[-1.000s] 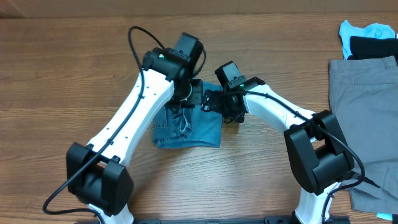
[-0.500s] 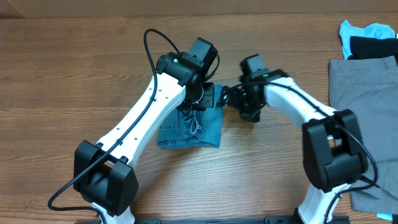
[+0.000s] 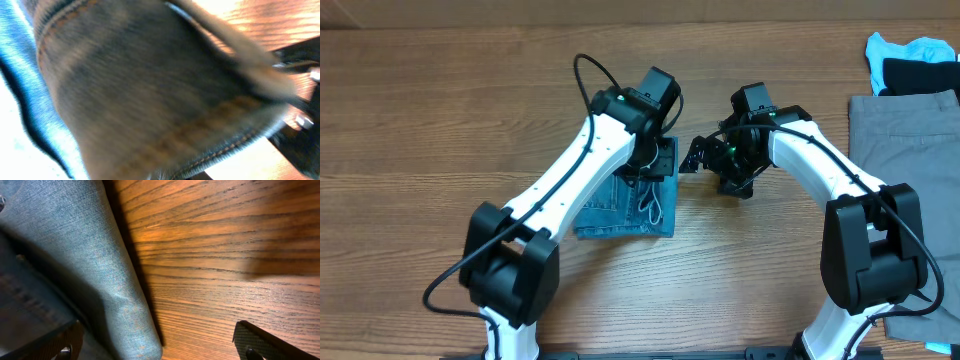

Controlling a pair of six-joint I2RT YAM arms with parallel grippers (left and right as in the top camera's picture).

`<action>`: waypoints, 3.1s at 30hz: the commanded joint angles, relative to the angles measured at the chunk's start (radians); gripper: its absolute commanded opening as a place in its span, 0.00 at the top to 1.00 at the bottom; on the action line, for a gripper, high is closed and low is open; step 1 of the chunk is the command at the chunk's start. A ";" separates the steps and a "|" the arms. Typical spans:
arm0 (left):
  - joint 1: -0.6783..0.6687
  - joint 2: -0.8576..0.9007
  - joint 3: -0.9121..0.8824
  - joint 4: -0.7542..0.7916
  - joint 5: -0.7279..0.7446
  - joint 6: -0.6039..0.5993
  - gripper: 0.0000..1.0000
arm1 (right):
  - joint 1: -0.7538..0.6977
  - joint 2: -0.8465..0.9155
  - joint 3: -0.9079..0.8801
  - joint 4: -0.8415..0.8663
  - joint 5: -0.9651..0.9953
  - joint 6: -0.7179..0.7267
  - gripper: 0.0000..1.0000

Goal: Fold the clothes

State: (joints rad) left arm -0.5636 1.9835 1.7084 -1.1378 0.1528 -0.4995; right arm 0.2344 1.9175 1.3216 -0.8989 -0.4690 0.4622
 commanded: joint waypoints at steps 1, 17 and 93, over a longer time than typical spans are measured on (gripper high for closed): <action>-0.003 0.041 0.021 -0.006 0.024 -0.006 0.77 | -0.024 -0.028 -0.004 -0.002 -0.051 0.016 0.00; 0.084 -0.106 0.061 -0.071 0.015 0.078 0.00 | -0.084 -0.261 -0.004 0.048 -0.074 0.016 0.00; 0.216 -0.092 -0.275 0.092 -0.029 0.111 0.00 | 0.283 -0.253 -0.203 -0.003 0.432 0.190 0.80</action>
State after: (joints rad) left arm -0.3466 1.8767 1.4422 -1.0492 0.1268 -0.4110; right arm 0.5179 1.6600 1.0977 -0.8909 -0.1116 0.6521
